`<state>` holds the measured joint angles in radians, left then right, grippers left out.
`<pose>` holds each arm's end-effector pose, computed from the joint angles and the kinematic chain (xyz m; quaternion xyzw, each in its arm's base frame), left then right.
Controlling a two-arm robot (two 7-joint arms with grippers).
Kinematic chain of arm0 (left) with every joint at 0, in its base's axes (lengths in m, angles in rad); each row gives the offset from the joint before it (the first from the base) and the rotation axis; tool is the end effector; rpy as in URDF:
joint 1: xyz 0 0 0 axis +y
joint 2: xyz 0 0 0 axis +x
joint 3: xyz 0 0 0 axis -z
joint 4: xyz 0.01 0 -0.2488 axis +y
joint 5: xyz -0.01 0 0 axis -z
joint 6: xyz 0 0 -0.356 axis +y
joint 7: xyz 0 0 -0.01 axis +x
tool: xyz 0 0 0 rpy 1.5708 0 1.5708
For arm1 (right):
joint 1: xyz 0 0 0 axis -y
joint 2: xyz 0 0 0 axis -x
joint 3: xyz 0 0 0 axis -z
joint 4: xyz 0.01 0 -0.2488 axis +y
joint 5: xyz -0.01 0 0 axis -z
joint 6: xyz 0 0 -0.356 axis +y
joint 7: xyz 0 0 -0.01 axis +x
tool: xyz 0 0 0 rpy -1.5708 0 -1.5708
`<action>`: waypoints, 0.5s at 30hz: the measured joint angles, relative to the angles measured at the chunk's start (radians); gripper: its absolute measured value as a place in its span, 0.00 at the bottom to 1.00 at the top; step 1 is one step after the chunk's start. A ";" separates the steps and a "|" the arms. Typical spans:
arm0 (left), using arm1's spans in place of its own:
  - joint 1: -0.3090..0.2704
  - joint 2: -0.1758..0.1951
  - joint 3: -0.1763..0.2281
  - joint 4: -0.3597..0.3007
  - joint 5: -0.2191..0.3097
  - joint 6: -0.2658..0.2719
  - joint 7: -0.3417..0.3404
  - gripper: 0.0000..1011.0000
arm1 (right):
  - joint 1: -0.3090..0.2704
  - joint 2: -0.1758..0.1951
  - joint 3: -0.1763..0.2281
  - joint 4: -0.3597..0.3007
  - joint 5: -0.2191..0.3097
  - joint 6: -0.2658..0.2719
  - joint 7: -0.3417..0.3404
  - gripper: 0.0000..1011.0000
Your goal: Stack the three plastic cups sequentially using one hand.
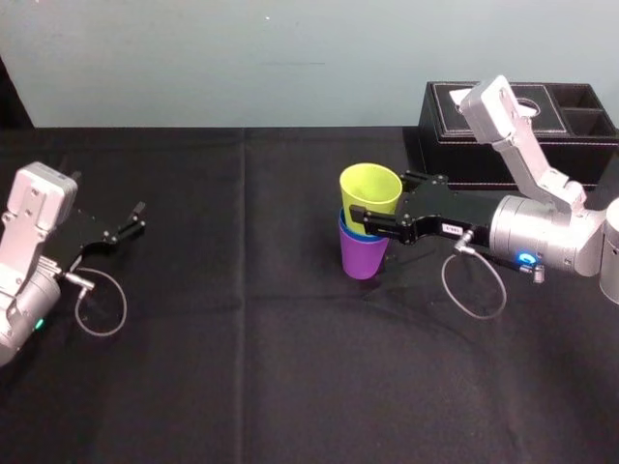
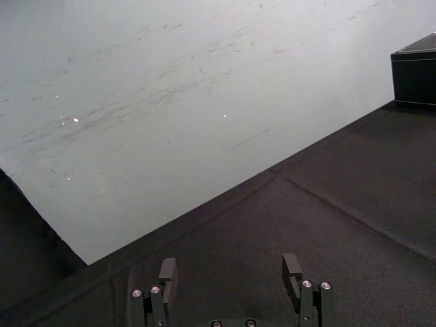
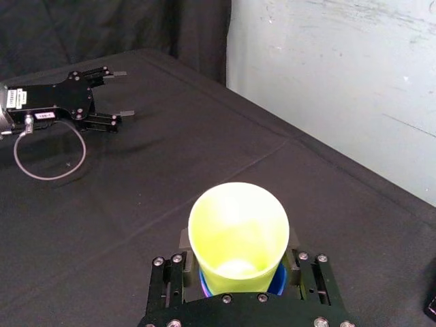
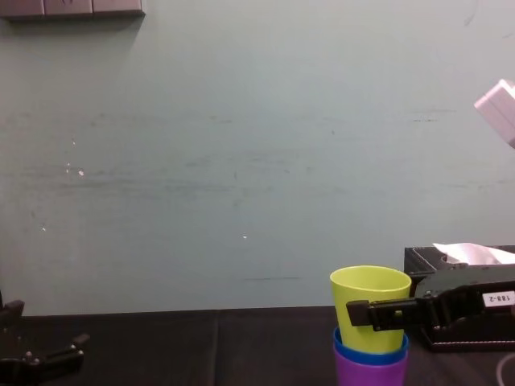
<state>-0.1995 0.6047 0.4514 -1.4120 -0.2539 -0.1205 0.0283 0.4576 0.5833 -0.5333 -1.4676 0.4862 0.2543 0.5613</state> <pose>0.3960 0.0468 -0.2781 0.1415 -0.1325 0.5799 0.7913 0.4437 -0.0056 -0.1762 -0.1487 0.0074 -0.3247 0.9340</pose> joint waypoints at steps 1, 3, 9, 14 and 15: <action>0.000 0.000 0.000 0.000 0.000 0.000 0.000 1.00 | 0.000 0.000 0.000 0.000 0.000 0.000 0.000 0.74; 0.000 0.000 0.000 0.000 0.000 0.000 0.000 1.00 | 0.000 0.000 0.000 -0.001 0.000 0.000 0.000 0.80; 0.000 0.000 0.000 0.000 0.000 0.000 0.000 1.00 | 0.001 0.001 0.001 -0.001 0.000 0.001 0.000 0.92; 0.000 0.000 0.000 0.000 0.000 0.000 0.000 1.00 | 0.001 0.001 0.001 -0.002 0.000 0.001 -0.001 0.99; 0.000 0.000 0.000 0.000 0.000 0.000 0.000 1.00 | 0.001 0.001 0.001 -0.002 0.001 0.001 -0.001 0.99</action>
<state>-0.1996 0.6047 0.4514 -1.4120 -0.2539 -0.1206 0.0283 0.4585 0.5844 -0.5319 -1.4694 0.4867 0.2554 0.5607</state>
